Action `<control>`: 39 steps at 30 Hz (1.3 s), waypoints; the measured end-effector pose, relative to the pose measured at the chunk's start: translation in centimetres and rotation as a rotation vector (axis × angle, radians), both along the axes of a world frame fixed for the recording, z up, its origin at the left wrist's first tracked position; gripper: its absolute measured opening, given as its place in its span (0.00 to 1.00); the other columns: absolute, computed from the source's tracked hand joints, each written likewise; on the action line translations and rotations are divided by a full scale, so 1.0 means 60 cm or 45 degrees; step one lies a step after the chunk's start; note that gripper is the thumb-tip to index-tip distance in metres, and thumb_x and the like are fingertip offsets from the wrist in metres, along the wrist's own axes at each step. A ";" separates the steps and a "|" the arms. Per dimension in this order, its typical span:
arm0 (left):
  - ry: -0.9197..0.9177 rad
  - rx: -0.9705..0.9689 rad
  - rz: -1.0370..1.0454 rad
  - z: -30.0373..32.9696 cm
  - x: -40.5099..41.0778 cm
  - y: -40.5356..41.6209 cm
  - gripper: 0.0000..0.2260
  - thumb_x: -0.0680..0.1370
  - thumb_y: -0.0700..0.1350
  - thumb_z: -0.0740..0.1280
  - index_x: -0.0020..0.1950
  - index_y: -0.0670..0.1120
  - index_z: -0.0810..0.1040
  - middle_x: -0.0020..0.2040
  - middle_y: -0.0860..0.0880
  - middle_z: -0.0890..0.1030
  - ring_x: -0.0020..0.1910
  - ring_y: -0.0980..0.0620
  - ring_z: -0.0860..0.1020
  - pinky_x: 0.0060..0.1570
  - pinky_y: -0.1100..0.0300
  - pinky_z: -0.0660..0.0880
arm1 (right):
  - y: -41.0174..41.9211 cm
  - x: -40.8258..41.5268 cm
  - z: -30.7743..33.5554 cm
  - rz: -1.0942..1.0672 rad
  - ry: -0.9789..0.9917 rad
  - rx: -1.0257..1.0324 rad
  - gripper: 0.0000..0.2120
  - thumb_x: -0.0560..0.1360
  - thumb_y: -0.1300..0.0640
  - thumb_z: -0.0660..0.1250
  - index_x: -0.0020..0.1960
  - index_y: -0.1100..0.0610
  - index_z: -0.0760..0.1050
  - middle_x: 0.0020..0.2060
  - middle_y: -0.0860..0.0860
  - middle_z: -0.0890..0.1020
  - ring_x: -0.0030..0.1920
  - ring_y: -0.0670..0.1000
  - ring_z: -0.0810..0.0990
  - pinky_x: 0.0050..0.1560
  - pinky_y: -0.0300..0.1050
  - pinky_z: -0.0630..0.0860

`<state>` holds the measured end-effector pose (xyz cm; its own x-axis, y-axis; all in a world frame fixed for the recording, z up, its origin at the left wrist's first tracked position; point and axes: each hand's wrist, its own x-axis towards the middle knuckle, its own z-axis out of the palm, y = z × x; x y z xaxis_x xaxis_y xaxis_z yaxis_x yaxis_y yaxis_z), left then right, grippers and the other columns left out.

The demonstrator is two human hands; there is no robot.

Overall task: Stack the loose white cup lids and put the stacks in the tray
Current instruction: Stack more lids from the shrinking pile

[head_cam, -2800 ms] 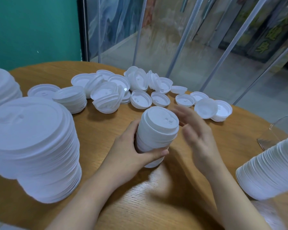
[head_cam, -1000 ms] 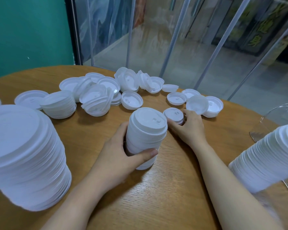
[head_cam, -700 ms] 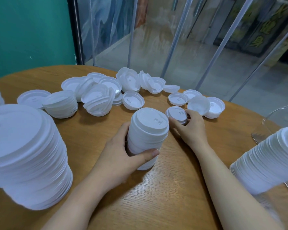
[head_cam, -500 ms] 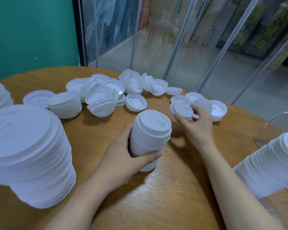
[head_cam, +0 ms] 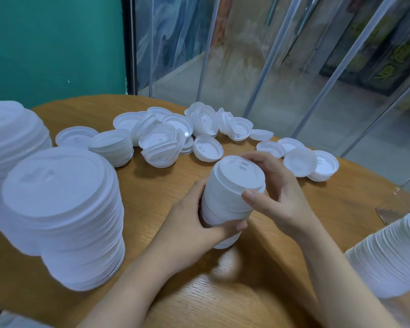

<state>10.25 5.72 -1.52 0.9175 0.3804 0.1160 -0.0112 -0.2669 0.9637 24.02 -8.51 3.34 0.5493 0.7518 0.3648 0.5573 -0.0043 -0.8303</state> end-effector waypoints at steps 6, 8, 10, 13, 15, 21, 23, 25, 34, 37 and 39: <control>-0.006 0.014 -0.013 -0.001 0.000 0.003 0.33 0.67 0.57 0.83 0.69 0.64 0.73 0.61 0.64 0.81 0.62 0.63 0.79 0.62 0.53 0.78 | -0.002 0.000 -0.003 0.036 -0.017 -0.060 0.28 0.67 0.44 0.74 0.65 0.50 0.76 0.59 0.46 0.82 0.64 0.54 0.80 0.62 0.42 0.75; -0.003 0.011 -0.013 0.000 0.000 0.003 0.34 0.67 0.56 0.83 0.69 0.64 0.73 0.61 0.64 0.81 0.61 0.64 0.79 0.62 0.53 0.78 | -0.004 0.001 -0.003 0.053 -0.022 -0.101 0.29 0.67 0.43 0.74 0.66 0.49 0.75 0.60 0.46 0.82 0.64 0.53 0.79 0.63 0.43 0.75; -0.005 0.022 -0.007 0.001 -0.001 0.004 0.34 0.67 0.56 0.83 0.69 0.63 0.73 0.61 0.64 0.81 0.61 0.64 0.79 0.62 0.53 0.78 | -0.005 0.005 -0.001 0.079 0.003 -0.133 0.32 0.66 0.39 0.74 0.67 0.49 0.75 0.61 0.45 0.82 0.65 0.52 0.79 0.63 0.43 0.75; -0.016 0.034 0.002 0.000 -0.002 0.005 0.34 0.67 0.56 0.84 0.68 0.63 0.73 0.61 0.64 0.81 0.62 0.63 0.78 0.63 0.53 0.77 | 0.004 0.025 0.004 0.116 0.128 -0.065 0.40 0.68 0.25 0.68 0.69 0.52 0.74 0.65 0.50 0.82 0.68 0.53 0.78 0.66 0.47 0.75; -0.011 0.030 -0.002 0.000 -0.001 0.006 0.34 0.66 0.56 0.83 0.68 0.64 0.73 0.62 0.65 0.81 0.63 0.63 0.78 0.64 0.53 0.76 | 0.024 0.050 0.003 0.023 0.238 -0.004 0.39 0.71 0.23 0.62 0.65 0.53 0.77 0.64 0.52 0.82 0.67 0.53 0.78 0.68 0.52 0.75; 0.006 0.046 -0.005 0.000 -0.001 0.008 0.34 0.66 0.57 0.83 0.68 0.65 0.73 0.61 0.65 0.80 0.63 0.65 0.77 0.64 0.57 0.75 | 0.123 0.146 -0.031 -0.162 -0.080 -0.514 0.15 0.81 0.38 0.65 0.61 0.44 0.80 0.61 0.42 0.81 0.63 0.44 0.77 0.67 0.49 0.72; 0.013 0.045 -0.020 0.001 -0.002 0.009 0.33 0.67 0.57 0.83 0.68 0.65 0.72 0.61 0.66 0.80 0.63 0.66 0.77 0.62 0.59 0.75 | 0.153 0.165 -0.042 -0.111 -0.271 -0.589 0.20 0.73 0.34 0.71 0.61 0.43 0.80 0.62 0.41 0.80 0.65 0.43 0.75 0.66 0.46 0.71; 0.015 0.049 -0.032 0.002 -0.003 0.011 0.33 0.67 0.57 0.83 0.68 0.66 0.72 0.61 0.66 0.80 0.63 0.67 0.76 0.61 0.61 0.74 | 0.181 0.178 -0.053 -0.083 -0.467 -0.593 0.21 0.71 0.35 0.74 0.58 0.45 0.83 0.60 0.44 0.82 0.62 0.44 0.77 0.64 0.46 0.73; 0.006 0.065 -0.046 -0.005 -0.004 0.020 0.34 0.65 0.59 0.83 0.68 0.67 0.71 0.62 0.66 0.79 0.63 0.67 0.76 0.64 0.59 0.74 | 0.209 0.192 -0.068 -0.111 -0.784 -0.646 0.05 0.77 0.62 0.72 0.48 0.61 0.87 0.56 0.51 0.86 0.55 0.45 0.79 0.55 0.36 0.68; -0.011 0.072 -0.045 -0.006 -0.003 0.019 0.34 0.66 0.59 0.83 0.67 0.66 0.71 0.61 0.66 0.79 0.63 0.66 0.76 0.64 0.59 0.75 | 0.205 0.179 -0.060 -0.170 -0.736 -0.578 0.03 0.77 0.63 0.73 0.45 0.62 0.85 0.48 0.53 0.86 0.51 0.52 0.82 0.54 0.46 0.76; -0.017 0.066 -0.048 -0.007 -0.004 0.017 0.34 0.66 0.59 0.83 0.67 0.66 0.71 0.61 0.65 0.79 0.62 0.66 0.76 0.64 0.59 0.75 | 0.200 0.179 -0.056 -0.209 -0.696 -0.590 0.03 0.76 0.60 0.74 0.45 0.59 0.83 0.46 0.52 0.85 0.49 0.53 0.81 0.54 0.49 0.77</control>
<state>10.01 6.73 -1.96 0.9294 0.3386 0.1469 -0.0347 -0.3159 0.9481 34.75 3.50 -0.01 0.4989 0.8189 0.2838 0.8532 -0.4066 -0.3268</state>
